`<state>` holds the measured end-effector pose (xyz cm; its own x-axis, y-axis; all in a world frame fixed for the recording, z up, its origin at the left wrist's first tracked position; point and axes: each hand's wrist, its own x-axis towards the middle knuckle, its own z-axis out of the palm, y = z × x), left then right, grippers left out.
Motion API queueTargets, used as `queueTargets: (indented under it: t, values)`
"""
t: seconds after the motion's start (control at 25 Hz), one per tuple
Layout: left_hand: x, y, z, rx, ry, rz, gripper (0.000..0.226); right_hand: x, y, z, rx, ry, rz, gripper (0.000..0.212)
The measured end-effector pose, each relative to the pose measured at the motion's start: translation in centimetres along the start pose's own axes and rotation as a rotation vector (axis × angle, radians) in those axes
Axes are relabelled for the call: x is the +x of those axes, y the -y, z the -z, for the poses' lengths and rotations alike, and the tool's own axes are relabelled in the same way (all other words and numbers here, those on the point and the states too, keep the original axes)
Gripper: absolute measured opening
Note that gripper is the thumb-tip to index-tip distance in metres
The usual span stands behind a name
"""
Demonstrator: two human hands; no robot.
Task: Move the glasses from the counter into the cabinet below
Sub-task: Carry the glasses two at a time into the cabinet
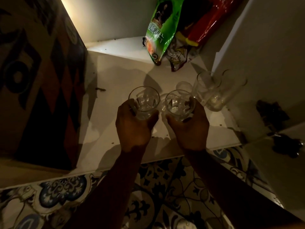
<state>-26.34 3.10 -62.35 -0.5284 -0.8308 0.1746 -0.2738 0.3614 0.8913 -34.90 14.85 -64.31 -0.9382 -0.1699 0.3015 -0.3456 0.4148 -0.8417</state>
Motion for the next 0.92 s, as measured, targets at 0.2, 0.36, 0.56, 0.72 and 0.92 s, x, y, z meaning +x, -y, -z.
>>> queueTargets:
  t: [0.2,0.36,0.56,0.72,0.92]
  values:
    - [-0.1,0.4,-0.1,-0.007,0.017,-0.002,0.052,0.0,0.0,-0.4,0.004,-0.006,-0.021,0.083]
    - [-0.2,0.6,-0.1,0.004,0.019,0.003,0.059,0.3,0.3,-0.8,0.002,0.027,-0.024,0.079]
    - [-0.2,1.1,-0.5,0.040,0.011,0.023,0.061,0.5,0.4,-1.2,-0.010,0.078,-0.054,0.080]
    - [0.1,1.7,-0.8,0.047,0.016,0.045,0.064,0.1,0.5,-1.3,-0.034,0.044,-0.060,0.078]
    - [0.0,1.5,-1.3,0.014,0.014,0.026,0.065,-0.1,0.4,-1.5,-0.063,0.028,-0.158,0.073]
